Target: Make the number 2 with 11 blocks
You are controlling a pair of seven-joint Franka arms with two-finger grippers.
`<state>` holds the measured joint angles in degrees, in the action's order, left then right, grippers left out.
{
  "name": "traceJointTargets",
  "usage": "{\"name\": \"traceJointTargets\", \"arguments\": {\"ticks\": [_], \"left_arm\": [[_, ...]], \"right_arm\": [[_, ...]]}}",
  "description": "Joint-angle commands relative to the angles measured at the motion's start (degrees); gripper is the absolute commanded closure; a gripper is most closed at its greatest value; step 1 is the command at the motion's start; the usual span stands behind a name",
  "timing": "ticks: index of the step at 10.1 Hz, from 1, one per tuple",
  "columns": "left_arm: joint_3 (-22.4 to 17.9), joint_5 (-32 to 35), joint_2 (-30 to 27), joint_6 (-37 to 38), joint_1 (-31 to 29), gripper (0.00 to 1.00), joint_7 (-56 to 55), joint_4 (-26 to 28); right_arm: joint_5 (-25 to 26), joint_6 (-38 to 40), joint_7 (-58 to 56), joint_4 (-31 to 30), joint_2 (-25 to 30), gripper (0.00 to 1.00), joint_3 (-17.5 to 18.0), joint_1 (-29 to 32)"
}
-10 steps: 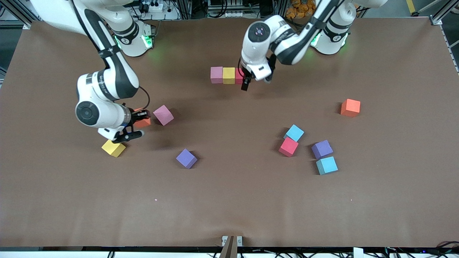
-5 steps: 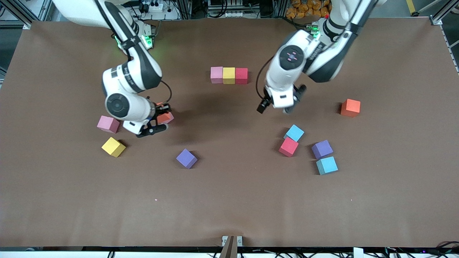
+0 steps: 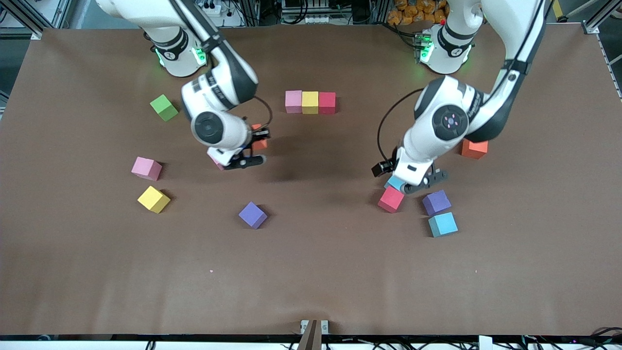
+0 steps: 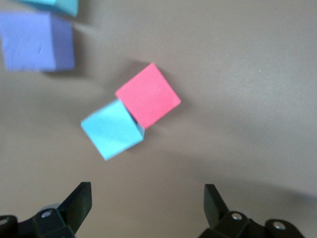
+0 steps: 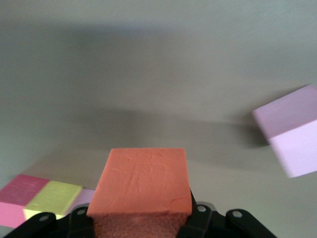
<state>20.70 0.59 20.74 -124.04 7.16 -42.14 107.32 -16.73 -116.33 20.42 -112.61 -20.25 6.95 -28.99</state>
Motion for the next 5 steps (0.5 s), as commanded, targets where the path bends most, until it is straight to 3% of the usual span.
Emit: {"name": "traceJointTargets", "arguments": {"ticks": [1, 3, 5], "left_arm": [[0.5, 8.5, 4.2, 1.7, 1.2, 0.00, 10.2, -4.6], [0.5, 15.1, 7.3, 1.7, 0.5, 0.00, 15.1, -7.9], [0.5, 16.6, 11.9, 1.3, 1.2, 0.00, 20.4, -10.4]], "right_arm": [[-2.8, 0.2, 8.8, 8.3, -6.7, 0.94, -0.4, -5.5], [-2.9, -0.1, 15.8, 15.4, -12.2, 0.94, -0.4, -10.5], [-2.3, -3.2, 18.3, 18.9, -16.3, 0.94, -0.4, -14.3]]}}
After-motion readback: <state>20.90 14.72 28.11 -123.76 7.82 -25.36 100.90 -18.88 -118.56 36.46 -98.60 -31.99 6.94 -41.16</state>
